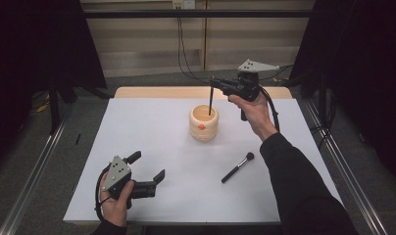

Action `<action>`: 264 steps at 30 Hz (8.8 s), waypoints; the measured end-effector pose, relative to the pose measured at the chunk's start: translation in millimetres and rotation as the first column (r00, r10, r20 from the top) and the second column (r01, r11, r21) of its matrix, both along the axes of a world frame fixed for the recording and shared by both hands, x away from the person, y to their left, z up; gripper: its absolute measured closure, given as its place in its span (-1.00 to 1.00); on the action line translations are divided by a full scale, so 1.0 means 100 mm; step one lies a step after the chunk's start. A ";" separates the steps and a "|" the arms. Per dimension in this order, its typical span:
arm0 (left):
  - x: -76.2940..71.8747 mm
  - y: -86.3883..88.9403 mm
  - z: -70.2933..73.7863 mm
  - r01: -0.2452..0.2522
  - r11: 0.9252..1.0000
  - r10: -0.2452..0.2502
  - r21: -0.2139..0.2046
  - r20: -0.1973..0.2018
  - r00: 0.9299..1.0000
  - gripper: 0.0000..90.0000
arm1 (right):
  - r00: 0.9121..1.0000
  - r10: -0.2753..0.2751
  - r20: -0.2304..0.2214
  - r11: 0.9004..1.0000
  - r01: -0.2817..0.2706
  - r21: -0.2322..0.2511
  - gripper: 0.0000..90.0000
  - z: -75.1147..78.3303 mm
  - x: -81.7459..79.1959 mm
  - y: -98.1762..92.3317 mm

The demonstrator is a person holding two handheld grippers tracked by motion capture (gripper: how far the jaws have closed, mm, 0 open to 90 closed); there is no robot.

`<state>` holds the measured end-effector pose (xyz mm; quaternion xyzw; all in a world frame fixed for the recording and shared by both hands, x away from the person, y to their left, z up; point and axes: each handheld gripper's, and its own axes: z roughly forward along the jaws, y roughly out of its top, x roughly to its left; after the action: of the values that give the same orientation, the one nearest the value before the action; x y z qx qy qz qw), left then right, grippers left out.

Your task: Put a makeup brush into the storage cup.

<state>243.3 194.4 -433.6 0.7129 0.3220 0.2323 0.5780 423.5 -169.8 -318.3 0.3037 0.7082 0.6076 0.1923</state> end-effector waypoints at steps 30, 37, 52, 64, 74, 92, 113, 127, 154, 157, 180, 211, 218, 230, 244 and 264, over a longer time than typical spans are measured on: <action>0.00 0.02 0.00 -0.003 1.000 0.003 0.009 0.007 1.000 -0.98 | 0.998 -0.026 -0.056 0.999 0.023 -0.041 0.90 -0.35 0.11 0.12; 0.00 0.02 0.00 -0.004 1.000 0.004 0.011 0.005 1.000 -0.98 | 0.998 -0.034 -0.061 0.998 0.031 -0.045 0.90 -0.41 0.11 0.12; 0.00 0.02 0.00 -0.011 1.000 0.011 0.012 0.003 1.000 -0.98 | 0.997 -0.036 -0.073 0.999 0.034 -0.026 0.87 -0.50 0.10 0.13; 0.00 0.03 0.00 -0.007 1.000 0.007 0.008 0.004 1.000 -0.98 | 0.998 -0.054 -0.037 0.998 0.053 -0.016 0.16 -0.49 0.08 0.12; 0.00 0.03 0.00 -0.005 1.000 0.005 0.006 0.004 1.000 -0.98 | 0.995 -0.104 0.000 0.994 0.104 -0.019 -0.89 -0.47 0.05 0.15; 0.00 0.03 0.00 -0.010 1.000 0.010 0.004 0.003 1.000 -0.98 | 0.980 -0.194 0.029 0.979 0.196 -0.050 -0.97 -0.54 -0.06 -0.01; 0.00 0.04 0.00 -0.026 1.000 0.026 0.003 0.005 1.000 -0.98 | 0.967 -0.254 0.000 0.966 0.254 -0.040 -0.98 -0.62 -0.38 -0.45; 0.01 0.05 0.01 -0.025 1.000 0.025 -0.001 0.005 1.000 -0.98 | 0.960 -0.280 -0.005 0.960 0.280 -0.032 -0.98 -0.65 -0.68 -0.69; 0.00 0.05 0.01 -0.032 0.999 0.032 0.005 0.006 0.999 -0.98 | 0.943 -0.331 -0.035 0.944 0.330 -0.020 -0.98 -0.78 -1.24 -1.02; -0.01 0.05 0.01 -0.033 0.999 0.033 -0.002 0.007 0.999 -0.98 | 0.940 -0.338 -0.041 0.941 0.337 -0.015 -0.98 -0.80 -1.30 -1.06; -0.01 0.10 0.02 -0.043 0.999 0.043 -0.009 0.011 0.999 -0.98 | 0.921 -0.384 -0.071 0.923 0.384 -0.009 -0.97 -1.00 -1.79 -1.32; -0.04 0.11 0.04 -0.047 0.999 0.047 -0.010 0.021 0.999 -0.98 | 0.885 -0.452 -0.108 0.890 0.456 0.013 -0.99 -1.17 -2.26 -1.64; -0.04 0.12 0.04 -0.045 0.999 0.046 -0.014 0.019 0.999 -0.98 | 0.893 -0.438 -0.101 0.898 0.439 -0.011 -0.99 -1.18 -2.24 -1.62; -0.04 0.11 0.05 -0.042 0.999 0.043 -0.008 0.027 0.999 -0.98 | 0.906 -0.416 -0.076 0.909 0.415 -0.031 -0.92 -1.15 -2.22 -1.56; -0.04 0.10 0.05 -0.041 0.999 0.042 -0.008 0.025 0.999 -0.98 | 0.935 -0.351 -0.058 0.936 0.348 -0.063 -0.87 -0.99 -1.99 -1.44; -0.04 0.10 0.04 -0.044 0.999 0.044 -0.006 0.024 0.999 -0.98 | 0.943 -0.331 -0.024 0.939 0.326 -0.108 -0.85 -0.82 -1.62 -1.12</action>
<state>239.8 204.2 -429.2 0.7012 0.3312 0.2528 0.5786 261.4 -281.8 -400.2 0.4201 0.6818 0.5232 0.2914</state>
